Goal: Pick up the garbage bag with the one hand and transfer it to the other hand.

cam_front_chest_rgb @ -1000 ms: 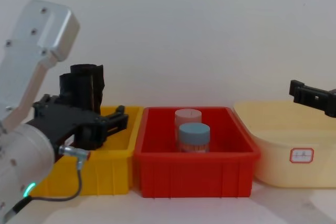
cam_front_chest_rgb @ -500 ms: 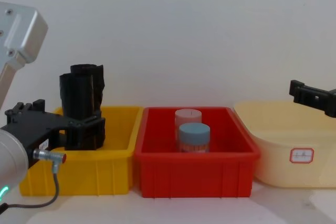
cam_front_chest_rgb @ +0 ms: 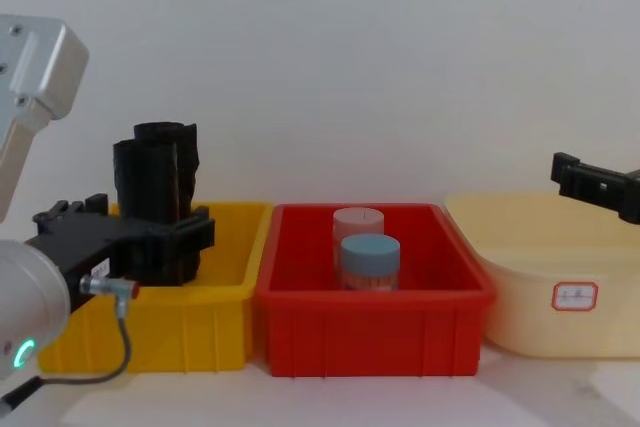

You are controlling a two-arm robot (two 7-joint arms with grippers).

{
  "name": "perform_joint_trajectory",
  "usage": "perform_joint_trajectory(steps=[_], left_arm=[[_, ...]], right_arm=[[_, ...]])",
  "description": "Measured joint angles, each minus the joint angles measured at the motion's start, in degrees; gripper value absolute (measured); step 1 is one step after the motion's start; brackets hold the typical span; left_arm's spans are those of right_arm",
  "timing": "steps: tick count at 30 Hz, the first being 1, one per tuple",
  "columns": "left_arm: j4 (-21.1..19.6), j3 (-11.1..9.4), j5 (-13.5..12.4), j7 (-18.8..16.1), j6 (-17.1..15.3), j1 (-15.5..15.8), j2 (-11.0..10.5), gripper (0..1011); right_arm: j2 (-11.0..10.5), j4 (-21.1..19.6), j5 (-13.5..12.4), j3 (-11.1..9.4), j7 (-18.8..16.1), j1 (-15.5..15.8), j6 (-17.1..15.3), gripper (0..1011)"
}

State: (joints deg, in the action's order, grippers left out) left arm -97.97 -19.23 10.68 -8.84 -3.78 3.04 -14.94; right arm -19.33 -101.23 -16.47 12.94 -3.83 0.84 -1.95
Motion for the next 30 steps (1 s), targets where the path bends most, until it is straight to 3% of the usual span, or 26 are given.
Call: perform_joint_trajectory(steps=[8, 30], left_arm=[[2.1, 0.6, 1.2, 2.0, 1.6, 1.9, 0.9, 1001], [4.7, 2.4, 0.9, 4.0, 2.8, 4.3, 1.5, 1002]], right_arm=[[0.0, 0.0, 0.0, 0.0, 0.0, 0.0, 0.0, 1000], [0.0, 0.0, 0.0, 0.0, 0.0, 0.0, 0.0, 1000]])
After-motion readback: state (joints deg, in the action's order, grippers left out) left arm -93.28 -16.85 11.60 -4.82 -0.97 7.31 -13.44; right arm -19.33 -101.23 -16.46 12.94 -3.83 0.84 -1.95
